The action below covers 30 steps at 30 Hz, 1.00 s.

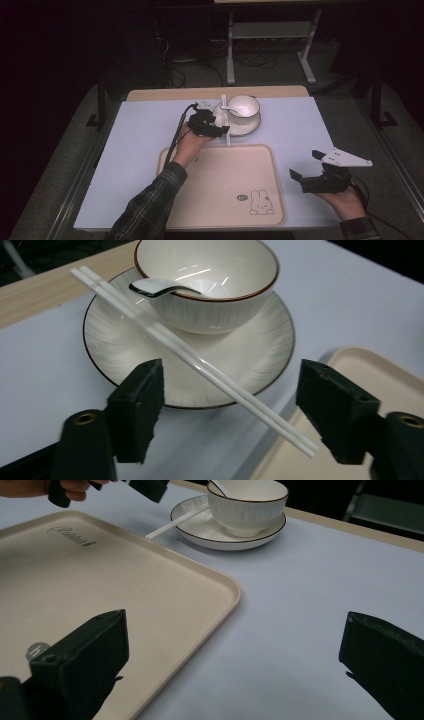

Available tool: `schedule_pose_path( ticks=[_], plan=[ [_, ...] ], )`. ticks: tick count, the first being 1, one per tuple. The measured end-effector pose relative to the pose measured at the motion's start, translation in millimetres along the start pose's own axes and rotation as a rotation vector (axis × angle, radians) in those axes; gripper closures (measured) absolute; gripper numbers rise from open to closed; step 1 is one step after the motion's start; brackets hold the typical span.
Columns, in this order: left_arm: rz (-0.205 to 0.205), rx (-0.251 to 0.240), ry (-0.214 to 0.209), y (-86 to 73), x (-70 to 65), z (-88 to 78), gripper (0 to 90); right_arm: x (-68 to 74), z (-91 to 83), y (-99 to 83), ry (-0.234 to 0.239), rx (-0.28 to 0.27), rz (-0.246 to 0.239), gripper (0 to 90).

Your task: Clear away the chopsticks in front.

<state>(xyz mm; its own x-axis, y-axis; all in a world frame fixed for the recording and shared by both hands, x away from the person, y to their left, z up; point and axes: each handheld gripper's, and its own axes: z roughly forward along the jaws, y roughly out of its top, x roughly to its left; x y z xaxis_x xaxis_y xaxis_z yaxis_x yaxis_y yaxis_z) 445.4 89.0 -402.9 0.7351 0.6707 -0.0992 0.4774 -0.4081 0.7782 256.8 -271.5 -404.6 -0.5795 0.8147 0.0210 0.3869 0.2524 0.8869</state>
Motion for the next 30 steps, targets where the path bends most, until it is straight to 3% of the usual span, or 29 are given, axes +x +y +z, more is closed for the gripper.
schedule_pose_path(
  ticks=[9, 18, 30],
  plan=[
    [-0.017, 0.071, 0.063, 7.5, -0.5, 28.8, 38.7, -1.8, -0.9, -0.3, 0.005, -0.007, 0.008, 0.0],
    [-0.023, 0.138, 0.078, 8.8, -0.6, 44.8, 42.6, -2.1, -1.3, -0.2, 0.008, -0.012, 0.01, 0.0],
    [-0.018, 0.151, 0.129, 8.4, 7.6, 48.4, 57.1, -2.7, -1.8, -0.2, 0.011, -0.013, 0.013, 0.0]
  ],
)
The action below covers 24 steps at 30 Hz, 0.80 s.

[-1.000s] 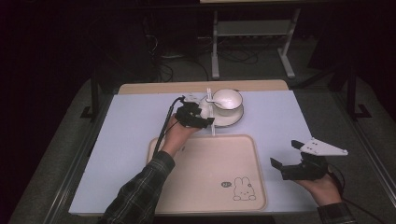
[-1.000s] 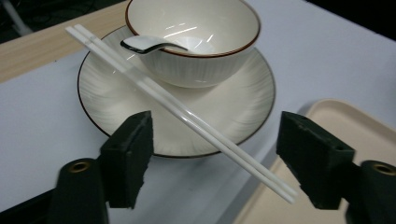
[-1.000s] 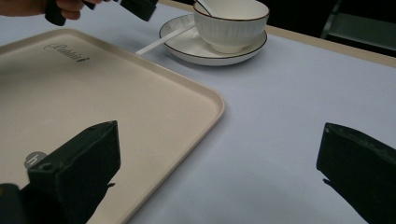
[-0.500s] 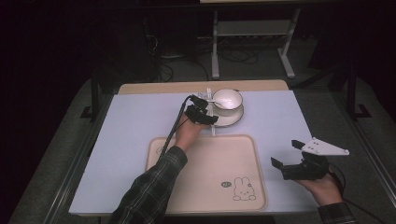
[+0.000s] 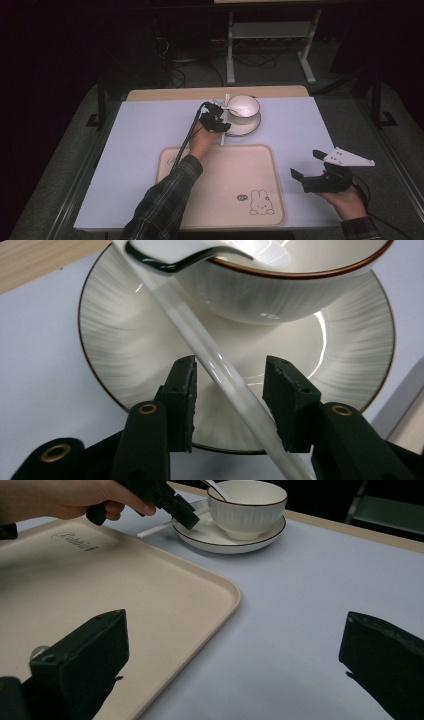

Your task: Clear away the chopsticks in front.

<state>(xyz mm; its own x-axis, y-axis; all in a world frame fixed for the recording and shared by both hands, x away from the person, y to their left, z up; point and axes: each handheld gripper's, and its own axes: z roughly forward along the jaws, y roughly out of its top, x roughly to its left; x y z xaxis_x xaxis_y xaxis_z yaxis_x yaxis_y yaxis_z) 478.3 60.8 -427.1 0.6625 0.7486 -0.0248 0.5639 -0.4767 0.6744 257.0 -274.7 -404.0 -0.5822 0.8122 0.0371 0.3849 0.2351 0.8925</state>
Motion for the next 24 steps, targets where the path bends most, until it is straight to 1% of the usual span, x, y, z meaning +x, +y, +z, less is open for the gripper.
schedule_pose_path(
  ticks=[3, 4, 7, 11, 14, 16, 17, 18, 21, 24],
  plan=[
    [-0.008, 0.002, 0.007, -1.4, 4.4, 1.2, 60.4, 0.3, 0.0, 0.1, 0.001, -0.001, -0.001, 0.0],
    [-0.014, -0.005, 0.011, -1.9, 7.4, 1.3, 63.4, 0.4, 0.1, 0.2, 0.001, -0.001, -0.001, 0.0],
    [-0.01, -0.005, 0.019, -1.6, 8.8, 0.9, 66.0, 0.3, 0.1, 0.2, 0.001, -0.002, 0.0, 0.0],
    [-0.009, -0.018, 0.029, -2.0, 13.2, 1.4, 72.0, 0.3, 0.2, 0.2, 0.002, -0.002, 0.001, 0.0],
    [-0.014, -0.028, 0.036, -2.2, 15.6, 1.4, 73.2, 0.2, -0.2, 0.3, 0.003, -0.003, 0.003, 0.0],
    [-0.016, -0.033, 0.036, -2.0, 16.1, 0.9, 72.9, 0.2, -0.2, 0.2, 0.003, -0.003, 0.004, 0.0],
    [-0.02, -0.039, 0.036, -1.7, 16.6, -0.3, 67.2, 0.0, -0.1, 0.1, 0.003, -0.002, 0.002, 0.0],
    [-0.019, -0.041, 0.035, -1.3, 16.9, -1.5, 67.2, 0.0, -0.1, 0.1, 0.003, -0.002, 0.002, 0.0],
    [-0.013, -0.053, 0.022, -0.2, 18.3, -10.2, 61.6, -0.1, -0.1, 0.1, 0.003, -0.002, 0.002, 0.0],
    [-0.009, -0.062, 0.017, -1.6, 20.1, -19.1, 60.7, 0.3, 0.0, 0.1, 0.003, -0.002, 0.0, 0.0]
  ],
)
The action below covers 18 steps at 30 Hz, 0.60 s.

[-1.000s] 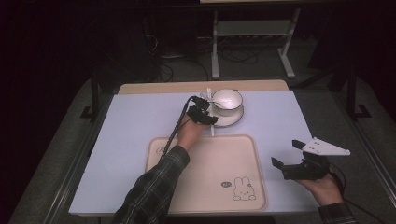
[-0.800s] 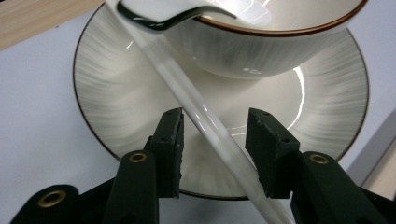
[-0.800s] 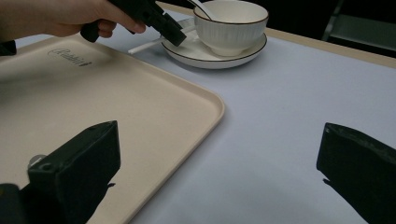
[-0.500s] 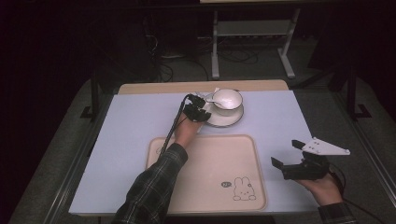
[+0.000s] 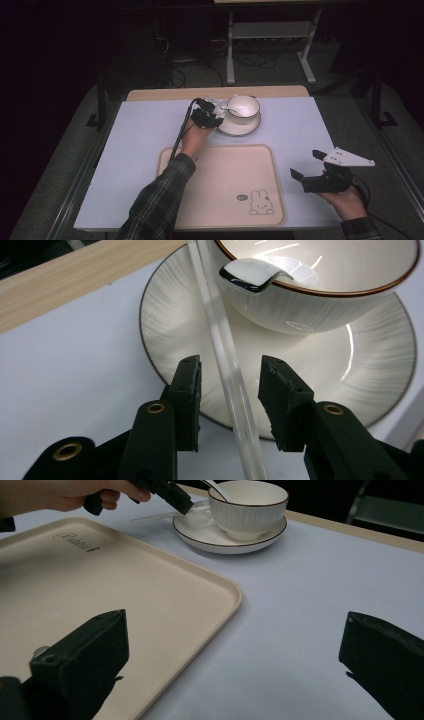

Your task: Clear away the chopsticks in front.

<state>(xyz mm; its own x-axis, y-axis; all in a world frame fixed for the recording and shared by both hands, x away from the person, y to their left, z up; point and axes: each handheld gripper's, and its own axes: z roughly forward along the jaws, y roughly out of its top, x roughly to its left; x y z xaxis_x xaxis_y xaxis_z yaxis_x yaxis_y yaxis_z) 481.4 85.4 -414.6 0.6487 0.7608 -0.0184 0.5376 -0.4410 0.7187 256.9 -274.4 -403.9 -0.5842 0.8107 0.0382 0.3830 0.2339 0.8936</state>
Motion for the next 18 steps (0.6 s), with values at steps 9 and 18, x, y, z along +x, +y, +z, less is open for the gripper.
schedule_pose_path(
  ticks=[9, 18],
  plan=[
    [-0.037, -0.027, -0.052, -15.6, 7.5, -29.2, 73.8, 2.0, 1.2, 0.6, -0.001, 0.006, -0.006, 0.0],
    [-0.062, -0.013, -0.092, -20.7, 9.1, -26.8, 76.9, 2.8, 1.6, 0.7, -0.002, 0.008, -0.006, 0.0]
  ],
)
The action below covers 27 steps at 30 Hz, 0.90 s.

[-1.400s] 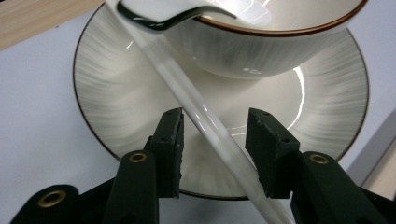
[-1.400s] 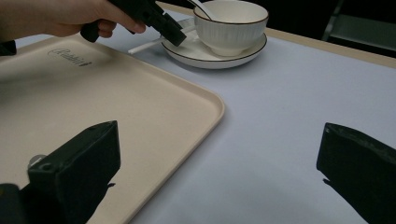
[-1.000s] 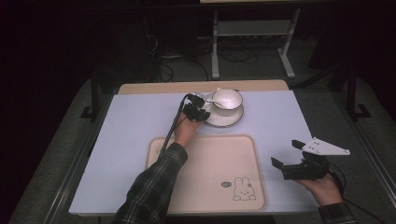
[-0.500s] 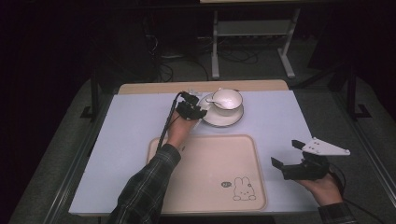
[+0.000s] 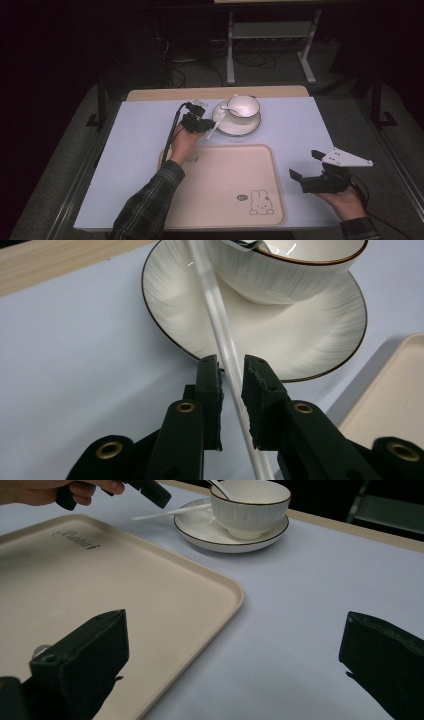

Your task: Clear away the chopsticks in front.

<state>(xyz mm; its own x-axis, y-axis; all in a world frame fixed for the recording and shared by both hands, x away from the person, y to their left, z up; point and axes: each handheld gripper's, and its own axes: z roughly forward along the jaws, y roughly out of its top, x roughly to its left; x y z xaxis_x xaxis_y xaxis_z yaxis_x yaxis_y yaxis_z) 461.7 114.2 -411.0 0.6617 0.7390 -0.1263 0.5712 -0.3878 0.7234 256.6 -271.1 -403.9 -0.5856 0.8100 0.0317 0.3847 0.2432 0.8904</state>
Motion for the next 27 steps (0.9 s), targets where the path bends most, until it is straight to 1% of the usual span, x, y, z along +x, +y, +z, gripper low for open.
schedule_pose_path(
  ticks=[4, 7, 11, 18, 26, 27],
  plan=[
    [0.003, 0.005, 0.008, -0.6, -1.0, 3.9, 76.9, -0.9, -0.1, -0.5, 0.0, 0.002, 0.001, 0.0],
    [0.005, 0.021, 0.011, -2.0, -0.5, 7.3, 77.0, -1.3, -0.4, -0.7, 0.0, -0.001, 0.004, 0.0],
    [0.02, 0.046, 0.029, -3.7, -0.2, 9.8, 76.5, -1.3, -0.6, -0.6, -0.001, -0.002, 0.004, 0.0],
    [0.039, 0.076, 0.042, -6.2, -0.4, 13.7, 76.2, -1.1, -0.4, -0.6, 0.0, -0.001, 0.003, 0.0],
    [0.022, 0.086, 0.057, -6.6, 1.3, 18.7, 77.1, -1.2, -0.2, -0.6, 0.0, 0.001, 0.004, 0.0],
    [0.021, 0.087, 0.056, -6.5, 1.8, 19.0, 79.0, -1.1, -0.2, -0.7, 0.0, 0.003, 0.005, 0.0]
  ],
)
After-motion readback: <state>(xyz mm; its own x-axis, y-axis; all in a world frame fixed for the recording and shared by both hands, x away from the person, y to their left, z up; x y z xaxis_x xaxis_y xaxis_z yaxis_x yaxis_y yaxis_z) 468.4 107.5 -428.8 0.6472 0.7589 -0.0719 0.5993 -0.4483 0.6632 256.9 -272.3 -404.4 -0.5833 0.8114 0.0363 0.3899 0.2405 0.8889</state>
